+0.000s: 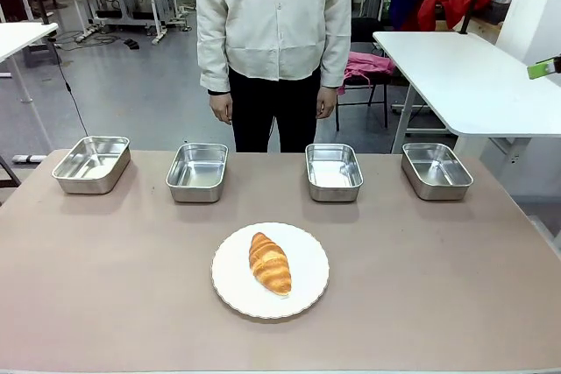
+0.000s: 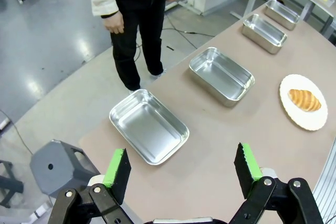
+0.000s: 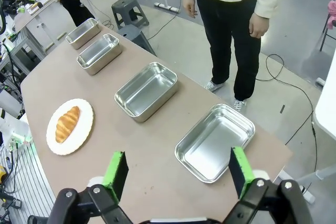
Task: Place the bread in the container.
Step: Place the Butter Roll into the Airtight Container indicated by the human.
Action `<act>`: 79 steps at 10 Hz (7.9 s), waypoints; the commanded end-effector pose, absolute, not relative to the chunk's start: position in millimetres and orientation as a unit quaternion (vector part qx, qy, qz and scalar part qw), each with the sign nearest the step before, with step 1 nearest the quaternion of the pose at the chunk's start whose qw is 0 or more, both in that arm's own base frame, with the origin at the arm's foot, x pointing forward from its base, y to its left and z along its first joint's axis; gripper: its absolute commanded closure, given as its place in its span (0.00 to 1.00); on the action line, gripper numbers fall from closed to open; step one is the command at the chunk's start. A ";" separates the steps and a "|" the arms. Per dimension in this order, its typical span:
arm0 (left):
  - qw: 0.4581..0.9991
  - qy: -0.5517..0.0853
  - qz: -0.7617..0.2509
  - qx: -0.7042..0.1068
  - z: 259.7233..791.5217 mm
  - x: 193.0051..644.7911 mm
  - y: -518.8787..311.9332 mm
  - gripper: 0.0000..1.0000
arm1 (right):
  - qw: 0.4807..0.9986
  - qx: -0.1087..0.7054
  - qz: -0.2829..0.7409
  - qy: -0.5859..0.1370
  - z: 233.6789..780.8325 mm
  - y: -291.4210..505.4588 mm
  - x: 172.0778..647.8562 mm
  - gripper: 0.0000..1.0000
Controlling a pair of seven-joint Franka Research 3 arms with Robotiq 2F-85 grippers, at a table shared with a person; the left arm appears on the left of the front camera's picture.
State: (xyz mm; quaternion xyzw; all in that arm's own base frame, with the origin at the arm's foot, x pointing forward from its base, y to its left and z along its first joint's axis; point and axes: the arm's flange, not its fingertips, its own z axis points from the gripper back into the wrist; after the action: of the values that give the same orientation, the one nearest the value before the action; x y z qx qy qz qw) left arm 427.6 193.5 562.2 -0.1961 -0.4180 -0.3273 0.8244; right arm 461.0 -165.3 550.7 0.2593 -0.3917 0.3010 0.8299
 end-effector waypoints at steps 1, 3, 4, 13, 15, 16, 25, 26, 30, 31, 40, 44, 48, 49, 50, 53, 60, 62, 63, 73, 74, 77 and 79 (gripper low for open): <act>0.821 -0.422 -0.332 -0.196 564.1 426.4 193.2 0.00 | 0.829 0.260 0.299 -0.395 551.5 -164.3 462.2 0.00; 0.821 -0.422 -0.332 -0.196 564.1 426.4 193.2 0.00 | 0.829 0.260 0.299 -0.395 551.5 -164.3 462.2 0.00; 0.821 -0.422 -0.332 -0.196 564.1 426.4 193.2 0.00 | 0.829 0.260 0.299 -0.395 551.5 -164.3 462.2 0.00; 0.821 -0.422 -0.332 -0.196 564.1 426.4 193.2 0.00 | 0.829 0.260 0.299 -0.395 551.5 -164.3 462.2 0.00; 0.821 -0.422 -0.332 -0.196 564.1 426.4 193.2 0.00 | 0.829 0.260 0.299 -0.395 551.5 -164.3 462.2 0.00; 0.821 -0.422 -0.332 -0.196 564.1 426.4 193.2 0.00 | 0.829 0.260 0.299 -0.395 551.5 -164.3 462.2 0.00; 0.821 -0.422 -0.332 -0.196 564.1 426.4 193.2 0.00 | 0.829 0.260 0.299 -0.395 551.5 -164.3 462.2 0.00; 0.821 -0.422 -0.332 -0.196 564.1 426.4 193.2 0.00 | 0.829 0.260 0.299 -0.395 551.5 -164.3 462.2 0.00; 0.821 -0.422 -0.332 -0.196 564.1 426.4 193.2 0.00 | 0.829 0.260 0.299 -0.395 551.5 -164.3 462.2 0.00; 0.821 -0.422 -0.332 -0.196 564.1 426.4 193.2 0.00 | 0.829 0.260 0.299 -0.395 551.5 -164.3 462.2 0.00; 0.821 -0.422 -0.332 -0.196 564.1 426.4 193.2 0.00 | 0.829 0.260 0.299 -0.395 551.5 -164.3 462.2 0.00; 0.821 -0.422 -0.332 -0.196 564.1 426.4 193.2 0.00 | 0.829 0.260 0.299 -0.395 551.5 -164.3 462.2 0.00; 0.821 -0.422 -0.332 -0.196 564.1 426.4 193.2 0.00 | 0.829 0.260 0.299 -0.395 551.5 -164.3 462.2 0.00; 0.821 -0.422 -0.332 -0.196 564.1 426.4 193.2 0.00 | 0.829 0.260 0.299 -0.395 551.5 -164.3 462.2 0.00; 0.821 -0.422 -0.332 -0.196 564.1 426.4 193.2 0.00 | 0.829 0.260 0.299 -0.395 551.5 -164.3 462.2 0.00; 0.821 -0.422 -0.332 -0.196 564.1 426.4 193.2 0.00 | 0.829 0.260 0.299 -0.395 551.5 -164.3 462.2 0.00; 0.821 -0.422 -0.332 -0.196 564.1 426.4 193.2 0.00 | 0.829 0.260 0.299 -0.395 551.5 -164.3 462.2 0.00; 0.821 -0.422 -0.332 -0.196 564.1 426.4 193.2 0.00 | 0.829 0.260 0.299 -0.395 551.5 -164.3 462.2 0.00; 0.821 -0.422 -0.332 -0.196 564.1 426.4 193.2 0.00 | 0.829 0.260 0.299 -0.395 551.5 -164.3 462.2 0.00; 0.821 -0.422 -0.332 -0.196 564.1 426.4 193.2 0.00 | 0.829 0.260 0.299 -0.395 551.5 -164.3 462.2 0.00; 0.821 -0.422 -0.332 -0.196 564.1 426.4 193.2 0.00 | 0.829 0.260 0.299 -0.395 551.5 -164.3 462.2 0.00; 0.821 -0.422 -0.332 -0.196 564.1 426.4 193.2 0.00 | 0.829 0.260 0.299 -0.395 551.5 -164.3 462.2 0.00; 0.825 -0.418 -0.327 -0.196 562.2 427.5 193.7 0.00 | 0.829 0.260 0.299 -0.395 551.5 -164.3 462.2 0.00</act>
State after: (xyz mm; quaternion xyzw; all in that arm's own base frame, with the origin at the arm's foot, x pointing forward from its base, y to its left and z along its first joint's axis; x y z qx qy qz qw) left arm 427.5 193.9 562.0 -0.1959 -0.4180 -0.3269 0.8247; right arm 461.2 -166.3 549.6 0.2589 -0.3908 0.2998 0.8309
